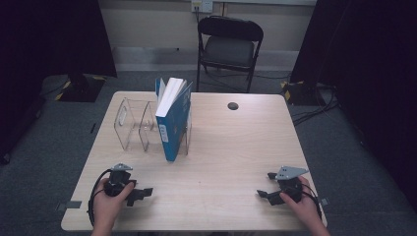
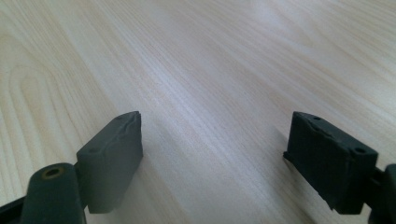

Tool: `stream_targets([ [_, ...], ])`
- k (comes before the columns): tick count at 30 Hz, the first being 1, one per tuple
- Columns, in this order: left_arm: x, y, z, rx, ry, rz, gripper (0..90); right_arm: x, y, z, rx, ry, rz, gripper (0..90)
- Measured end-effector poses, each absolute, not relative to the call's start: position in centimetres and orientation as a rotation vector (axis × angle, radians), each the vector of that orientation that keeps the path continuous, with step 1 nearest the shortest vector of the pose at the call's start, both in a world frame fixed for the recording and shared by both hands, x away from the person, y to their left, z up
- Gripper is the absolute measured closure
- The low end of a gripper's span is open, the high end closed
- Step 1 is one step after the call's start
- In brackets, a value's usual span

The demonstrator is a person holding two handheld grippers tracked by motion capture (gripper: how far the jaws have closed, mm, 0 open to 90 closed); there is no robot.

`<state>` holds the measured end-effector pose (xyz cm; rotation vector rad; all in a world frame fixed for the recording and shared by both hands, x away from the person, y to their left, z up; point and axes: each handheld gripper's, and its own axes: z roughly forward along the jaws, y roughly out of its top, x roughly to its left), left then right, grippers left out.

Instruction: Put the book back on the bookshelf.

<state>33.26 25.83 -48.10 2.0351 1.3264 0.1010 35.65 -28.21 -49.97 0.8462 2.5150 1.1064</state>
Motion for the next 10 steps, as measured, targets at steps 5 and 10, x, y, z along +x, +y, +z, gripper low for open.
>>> stream_targets([
  [5,33.08,25.82,-48.21,2.031,1.318,0.121,16.1,35.59,-28.23,-49.97,0.844,2.514,1.105,17.7],
  [10,33.06,25.7,-48.21,2.045,1.308,0.13,16.0,35.6,-28.23,-49.98,0.844,2.515,1.108,17.7],
])
